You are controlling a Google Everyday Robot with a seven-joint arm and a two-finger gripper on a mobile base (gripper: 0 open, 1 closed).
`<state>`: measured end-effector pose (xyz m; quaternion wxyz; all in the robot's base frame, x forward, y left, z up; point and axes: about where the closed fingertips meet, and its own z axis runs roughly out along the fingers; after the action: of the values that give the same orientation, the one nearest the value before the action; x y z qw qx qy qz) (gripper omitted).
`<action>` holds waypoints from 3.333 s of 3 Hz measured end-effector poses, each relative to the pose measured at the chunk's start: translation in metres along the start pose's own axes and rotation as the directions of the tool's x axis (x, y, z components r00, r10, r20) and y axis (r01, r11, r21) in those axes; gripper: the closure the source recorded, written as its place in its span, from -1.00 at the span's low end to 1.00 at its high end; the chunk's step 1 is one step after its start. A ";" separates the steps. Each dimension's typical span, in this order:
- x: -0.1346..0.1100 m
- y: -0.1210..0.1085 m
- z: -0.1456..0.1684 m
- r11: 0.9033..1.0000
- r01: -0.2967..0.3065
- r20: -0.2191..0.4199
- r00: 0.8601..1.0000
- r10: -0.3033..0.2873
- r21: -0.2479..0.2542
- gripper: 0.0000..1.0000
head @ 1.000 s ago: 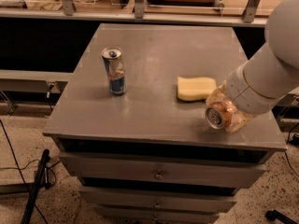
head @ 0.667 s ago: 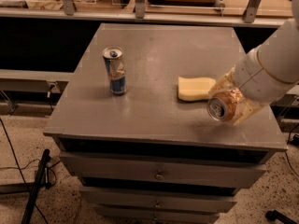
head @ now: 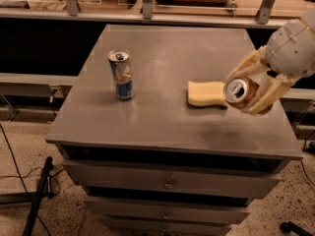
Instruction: Move orange can near redbull can
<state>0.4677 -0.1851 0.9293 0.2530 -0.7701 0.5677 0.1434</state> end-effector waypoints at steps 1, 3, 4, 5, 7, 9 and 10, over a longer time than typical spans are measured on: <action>0.001 -0.025 -0.019 0.991 -0.126 0.207 0.972 0.114 0.042 1.00; -0.014 -0.041 -0.026 0.979 -0.182 0.388 0.912 0.132 0.096 1.00; -0.044 -0.048 -0.034 0.963 -0.208 0.550 0.831 0.082 0.171 1.00; -0.085 -0.059 -0.039 0.937 -0.251 0.605 0.795 0.055 0.244 1.00; -0.086 -0.065 -0.036 0.934 -0.259 0.610 0.790 0.058 0.247 1.00; -0.084 -0.132 -0.007 0.868 -0.395 0.724 0.687 0.060 0.302 1.00; -0.082 -0.162 0.012 0.835 -0.458 0.745 0.661 0.091 0.305 1.00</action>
Offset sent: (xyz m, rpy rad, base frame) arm 0.0237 -0.0060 0.0222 0.2385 0.0740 -0.0882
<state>0.5959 -0.0759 0.9977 0.6019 -0.4726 0.5574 0.3220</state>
